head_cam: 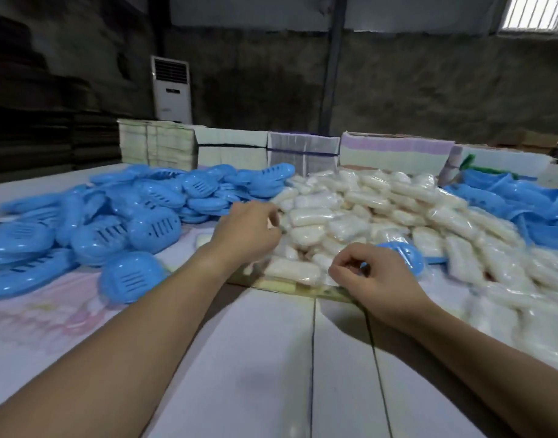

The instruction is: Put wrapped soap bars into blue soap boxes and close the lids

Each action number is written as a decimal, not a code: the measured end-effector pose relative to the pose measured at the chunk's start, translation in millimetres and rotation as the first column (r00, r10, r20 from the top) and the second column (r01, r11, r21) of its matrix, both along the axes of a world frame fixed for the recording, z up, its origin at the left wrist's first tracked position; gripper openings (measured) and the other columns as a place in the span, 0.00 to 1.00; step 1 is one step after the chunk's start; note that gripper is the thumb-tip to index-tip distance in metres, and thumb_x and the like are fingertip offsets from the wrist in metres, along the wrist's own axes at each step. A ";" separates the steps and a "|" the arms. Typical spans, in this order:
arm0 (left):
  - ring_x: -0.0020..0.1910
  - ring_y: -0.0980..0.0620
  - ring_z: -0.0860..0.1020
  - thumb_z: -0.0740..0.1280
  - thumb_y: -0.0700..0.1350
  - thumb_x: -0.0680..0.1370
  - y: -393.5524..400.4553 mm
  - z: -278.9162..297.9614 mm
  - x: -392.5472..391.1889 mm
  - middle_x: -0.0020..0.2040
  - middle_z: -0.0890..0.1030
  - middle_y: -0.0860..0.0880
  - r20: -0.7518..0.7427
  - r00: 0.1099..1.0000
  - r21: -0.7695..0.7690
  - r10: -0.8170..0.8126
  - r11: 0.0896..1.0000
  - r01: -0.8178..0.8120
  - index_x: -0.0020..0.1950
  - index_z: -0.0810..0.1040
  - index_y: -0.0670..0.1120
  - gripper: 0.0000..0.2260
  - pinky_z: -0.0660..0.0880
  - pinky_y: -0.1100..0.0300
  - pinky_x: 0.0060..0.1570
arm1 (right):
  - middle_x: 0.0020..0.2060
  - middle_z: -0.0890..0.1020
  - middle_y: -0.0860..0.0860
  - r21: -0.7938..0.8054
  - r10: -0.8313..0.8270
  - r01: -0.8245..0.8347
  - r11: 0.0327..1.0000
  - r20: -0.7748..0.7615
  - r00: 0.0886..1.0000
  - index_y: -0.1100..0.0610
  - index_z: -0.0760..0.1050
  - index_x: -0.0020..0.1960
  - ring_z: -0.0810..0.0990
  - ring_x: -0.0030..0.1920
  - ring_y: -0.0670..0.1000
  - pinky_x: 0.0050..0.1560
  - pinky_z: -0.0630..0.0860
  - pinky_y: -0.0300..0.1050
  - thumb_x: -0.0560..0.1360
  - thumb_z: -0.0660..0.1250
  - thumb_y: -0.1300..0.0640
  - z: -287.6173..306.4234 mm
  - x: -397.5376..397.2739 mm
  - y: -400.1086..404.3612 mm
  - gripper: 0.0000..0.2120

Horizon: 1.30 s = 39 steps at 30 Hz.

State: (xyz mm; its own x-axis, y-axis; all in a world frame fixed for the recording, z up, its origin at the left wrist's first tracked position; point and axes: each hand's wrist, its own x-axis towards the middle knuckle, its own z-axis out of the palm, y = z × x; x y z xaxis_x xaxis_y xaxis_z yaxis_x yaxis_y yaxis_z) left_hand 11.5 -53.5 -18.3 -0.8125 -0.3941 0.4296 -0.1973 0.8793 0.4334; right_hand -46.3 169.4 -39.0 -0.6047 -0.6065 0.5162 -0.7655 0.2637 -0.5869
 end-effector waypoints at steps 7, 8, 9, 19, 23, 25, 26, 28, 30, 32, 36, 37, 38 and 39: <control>0.73 0.34 0.61 0.64 0.45 0.77 -78.2 3.4 22.8 0.71 0.68 0.44 0.172 0.806 -0.132 0.566 0.824 -0.551 0.70 0.70 0.51 0.21 0.56 0.33 0.72 | 0.33 0.80 0.41 0.012 0.048 -0.048 0.999 -0.018 0.999 0.43 0.79 0.39 0.78 0.39 0.43 0.41 0.72 0.39 0.71 0.70 0.59 -2.5 -0.4 4.8 0.10; 0.72 0.34 0.63 0.64 0.44 0.77 -82.2 1.1 25.9 0.70 0.69 0.43 0.211 0.780 -0.159 0.589 0.808 -0.567 0.71 0.71 0.51 0.21 0.56 0.33 0.72 | 0.34 0.81 0.41 0.009 0.052 -0.052 0.999 -0.008 0.999 0.43 0.79 0.39 0.78 0.39 0.44 0.41 0.72 0.38 0.71 0.70 0.59 -2.5 -0.6 5.1 0.10; 0.70 0.35 0.65 0.65 0.44 0.77 -84.8 -0.9 27.8 0.69 0.70 0.44 0.224 0.767 -0.182 0.601 0.799 -0.573 0.70 0.72 0.51 0.21 0.58 0.35 0.71 | 0.34 0.81 0.41 0.007 0.054 -0.054 0.999 0.000 0.999 0.43 0.79 0.39 0.78 0.39 0.44 0.41 0.73 0.39 0.71 0.70 0.60 -2.5 -0.9 5.1 0.11; 0.60 0.41 0.75 0.62 0.31 0.75 -69.8 7.6 19.3 0.63 0.78 0.44 0.000 0.920 -0.003 0.392 0.920 -0.392 0.64 0.77 0.50 0.22 0.72 0.51 0.49 | 0.33 0.81 0.42 -0.002 0.052 -0.052 0.999 0.035 0.998 0.44 0.80 0.38 0.77 0.37 0.44 0.39 0.73 0.35 0.72 0.70 0.60 -2.5 -1.0 6.9 0.11; 0.53 0.51 0.76 0.65 0.28 0.73 -30.7 21.9 18.9 0.58 0.79 0.50 -0.237 0.960 0.026 0.150 0.989 -0.148 0.58 0.79 0.52 0.23 0.74 0.56 0.49 | 0.32 0.81 0.45 -0.050 0.022 -0.017 0.999 0.098 0.995 0.46 0.80 0.37 0.77 0.34 0.46 0.38 0.73 0.36 0.72 0.70 0.59 0.7 -1.7 9.0 0.09; 0.46 0.58 0.78 0.68 0.29 0.73 -2.8 30.1 21.7 0.53 0.79 0.56 -0.358 0.933 0.067 -0.040 0.995 0.069 0.51 0.79 0.57 0.21 0.77 0.63 0.44 | 0.31 0.80 0.45 -0.075 0.007 0.003 0.997 0.124 0.992 0.47 0.80 0.36 0.75 0.33 0.44 0.37 0.72 0.35 0.72 0.70 0.60 2.4 -1.3 10.4 0.09; 0.43 0.59 0.79 0.69 0.30 0.72 12.4 33.2 24.2 0.50 0.80 0.59 -0.382 0.912 0.115 -0.148 0.972 0.206 0.48 0.79 0.59 0.21 0.79 0.64 0.41 | 0.31 0.80 0.47 -0.101 -0.001 0.016 0.995 0.148 0.989 0.49 0.81 0.36 0.75 0.33 0.44 0.37 0.73 0.36 0.72 0.70 0.61 4.3 -1.1 11.1 0.09; 0.40 0.61 0.81 0.72 0.30 0.71 41.6 35.2 28.8 0.46 0.82 0.60 -0.344 0.870 0.221 -0.354 0.870 0.441 0.44 0.80 0.58 0.20 0.80 0.64 0.38 | 0.33 0.81 0.52 -0.194 -0.032 0.065 0.979 0.166 0.986 0.53 0.81 0.35 0.75 0.34 0.44 0.37 0.72 0.35 0.72 0.70 0.62 11.3 -4.1 14.6 0.08; 0.41 0.57 0.82 0.74 0.31 0.70 66.8 30.7 31.3 0.43 0.83 0.59 -0.234 0.821 0.246 -0.521 0.785 0.568 0.43 0.82 0.56 0.18 0.80 0.63 0.41 | 0.33 0.82 0.50 -0.299 -0.096 0.138 0.944 0.151 0.984 0.54 0.81 0.36 0.75 0.34 0.43 0.37 0.71 0.33 0.72 0.70 0.63 21.8 -11.6 21.1 0.08; 0.41 0.51 0.81 0.73 0.29 0.70 87.7 23.7 32.0 0.42 0.83 0.53 -0.166 0.750 0.263 -0.640 0.705 0.659 0.42 0.83 0.53 0.17 0.79 0.59 0.44 | 0.31 0.81 0.46 -0.385 -0.139 0.200 0.901 0.179 0.974 0.54 0.81 0.36 0.75 0.34 0.42 0.37 0.72 0.33 0.73 0.69 0.63 31.7 -22.2 31.9 0.08; 0.47 0.55 0.80 0.76 0.34 0.70 108.7 9.5 30.5 0.48 0.82 0.49 -0.070 0.651 0.246 -0.756 0.619 0.746 0.48 0.84 0.51 0.14 0.77 0.57 0.53 | 0.35 0.83 0.42 -0.397 -0.326 0.366 0.841 0.168 0.930 0.49 0.82 0.40 0.79 0.39 0.41 0.42 0.73 0.39 0.73 0.69 0.59 40.2 -48.0 56.6 0.06; 0.52 0.57 0.78 0.78 0.38 0.70 108.2 6.7 29.3 0.50 0.81 0.54 -0.013 0.661 0.162 -0.750 0.651 0.742 0.52 0.83 0.53 0.15 0.75 0.59 0.56 | 0.36 0.83 0.43 -0.378 -0.388 0.417 0.827 0.153 0.909 0.49 0.81 0.40 0.80 0.41 0.43 0.42 0.73 0.40 0.73 0.69 0.57 41.9 -55.1 62.1 0.05; 0.56 0.58 0.74 0.80 0.43 0.70 106.2 5.4 29.0 0.53 0.78 0.58 0.046 0.681 0.076 -0.731 0.682 0.727 0.55 0.82 0.55 0.17 0.70 0.61 0.59 | 0.37 0.82 0.44 -0.320 -0.462 0.479 0.817 0.131 0.877 0.49 0.81 0.42 0.80 0.43 0.46 0.43 0.73 0.43 0.73 0.68 0.56 43.8 -63.2 68.2 0.04; 0.59 0.59 0.71 0.80 0.48 0.69 103.4 5.3 29.0 0.56 0.76 0.60 0.099 0.705 0.013 -0.703 0.709 0.705 0.59 0.80 0.57 0.20 0.66 0.65 0.61 | 0.39 0.82 0.45 -0.202 -0.549 0.557 0.806 0.097 0.830 0.49 0.80 0.45 0.79 0.44 0.49 0.42 0.72 0.45 0.73 0.68 0.54 44.6 -71.7 74.9 0.03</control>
State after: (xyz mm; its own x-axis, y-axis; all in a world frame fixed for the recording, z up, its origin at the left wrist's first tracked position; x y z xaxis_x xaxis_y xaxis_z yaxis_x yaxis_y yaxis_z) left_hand 40.6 49.9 -13.0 -0.8846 0.3174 0.3417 0.4464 0.7883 0.4234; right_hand -118.0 244.3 5.6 -0.8225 -0.0420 0.5673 -0.5081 0.5026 -0.6994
